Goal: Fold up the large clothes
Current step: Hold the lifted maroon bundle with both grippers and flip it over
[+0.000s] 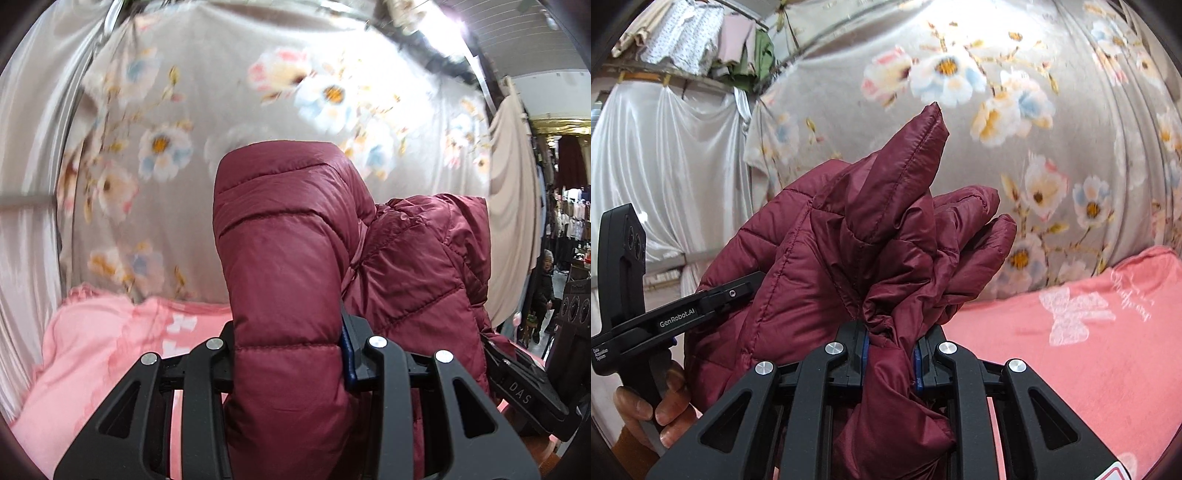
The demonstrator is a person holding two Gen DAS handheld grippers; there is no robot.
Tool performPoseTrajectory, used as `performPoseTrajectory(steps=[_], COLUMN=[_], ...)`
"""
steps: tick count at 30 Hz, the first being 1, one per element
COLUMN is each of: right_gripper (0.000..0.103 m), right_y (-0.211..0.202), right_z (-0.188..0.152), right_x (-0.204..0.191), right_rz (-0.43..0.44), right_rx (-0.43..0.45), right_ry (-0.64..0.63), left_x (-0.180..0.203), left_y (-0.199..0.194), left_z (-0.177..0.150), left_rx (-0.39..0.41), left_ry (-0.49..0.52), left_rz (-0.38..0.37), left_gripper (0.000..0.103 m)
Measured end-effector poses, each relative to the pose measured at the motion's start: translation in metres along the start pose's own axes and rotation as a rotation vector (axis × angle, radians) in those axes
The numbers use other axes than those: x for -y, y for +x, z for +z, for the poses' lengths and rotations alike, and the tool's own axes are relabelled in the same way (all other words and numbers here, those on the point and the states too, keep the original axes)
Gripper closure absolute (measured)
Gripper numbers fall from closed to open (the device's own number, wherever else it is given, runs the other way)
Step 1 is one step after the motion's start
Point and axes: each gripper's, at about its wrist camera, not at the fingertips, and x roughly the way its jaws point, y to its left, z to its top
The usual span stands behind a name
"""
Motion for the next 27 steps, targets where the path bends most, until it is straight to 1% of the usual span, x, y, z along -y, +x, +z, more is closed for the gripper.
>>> performPoseTrajectory(steps=[6, 10, 16, 22, 27], right_gripper=[0.085, 0.085, 0.085, 0.085, 0.085], right_y=[0.045, 0.067, 0.093, 0.113, 0.118], right_z=[-0.050, -0.082, -0.122, -0.149, -0.168], right_x=[0.018, 0.030, 0.041, 0.051, 0.060], right_rz=[-0.019, -0.042, -0.084, -0.106, -0.115], right_rx=[-0.105, -0.174, -0.265, -0.334, -0.377], right_ry=[0.062, 0.096, 0.103, 0.112, 0.137], left_x=[-0.035, -0.048, -0.065, -0.078, -0.084], left_y=[0.044, 0.068, 0.102, 0.127, 0.140], left_z=[-0.045, -0.073, -0.116, -0.155, -0.176], left_rx=[-0.123, -0.186, -0.280, -0.359, -0.408], left_ry=[-0.024, -0.035, -0.066, -0.097, -0.109], left_rz=[0.019, 0.022, 0.025, 0.033, 0.034], left_gripper=[0.068, 0.068, 0.068, 0.068, 0.068])
